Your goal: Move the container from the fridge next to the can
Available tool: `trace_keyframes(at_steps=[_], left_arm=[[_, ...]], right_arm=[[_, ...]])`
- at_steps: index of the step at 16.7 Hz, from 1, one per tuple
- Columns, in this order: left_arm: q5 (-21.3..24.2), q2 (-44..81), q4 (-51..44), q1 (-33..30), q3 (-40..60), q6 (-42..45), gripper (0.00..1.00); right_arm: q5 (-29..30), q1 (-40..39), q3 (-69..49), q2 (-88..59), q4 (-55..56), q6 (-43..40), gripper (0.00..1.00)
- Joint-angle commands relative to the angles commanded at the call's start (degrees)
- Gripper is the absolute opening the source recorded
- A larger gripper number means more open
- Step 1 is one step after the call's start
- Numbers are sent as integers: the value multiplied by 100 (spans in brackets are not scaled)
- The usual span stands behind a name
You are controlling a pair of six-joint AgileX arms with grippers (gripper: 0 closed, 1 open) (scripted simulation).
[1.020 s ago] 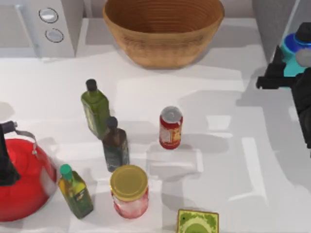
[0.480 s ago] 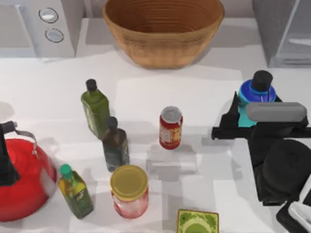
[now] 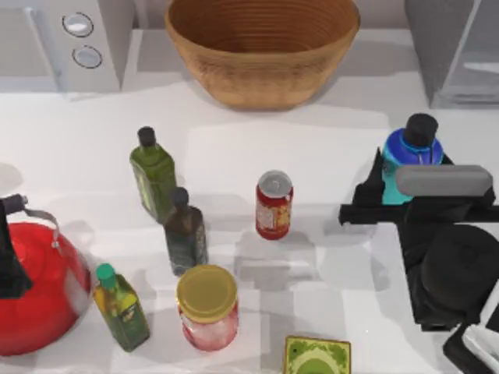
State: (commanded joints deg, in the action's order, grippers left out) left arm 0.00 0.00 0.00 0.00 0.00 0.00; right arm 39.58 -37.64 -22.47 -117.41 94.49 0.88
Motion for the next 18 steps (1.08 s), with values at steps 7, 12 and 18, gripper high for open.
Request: trace_keyframes(at_steps=[7, 12, 18], left_arm=[[0, 0, 0, 0, 0, 0, 100], [0, 0, 0, 0, 0, 0, 100], [0, 0, 0, 0, 0, 0, 100]], right_arm=[[0, 0, 0, 0, 0, 0, 38], [0, 0, 0, 0, 0, 0, 75], [0, 0, 0, 0, 0, 0, 100]])
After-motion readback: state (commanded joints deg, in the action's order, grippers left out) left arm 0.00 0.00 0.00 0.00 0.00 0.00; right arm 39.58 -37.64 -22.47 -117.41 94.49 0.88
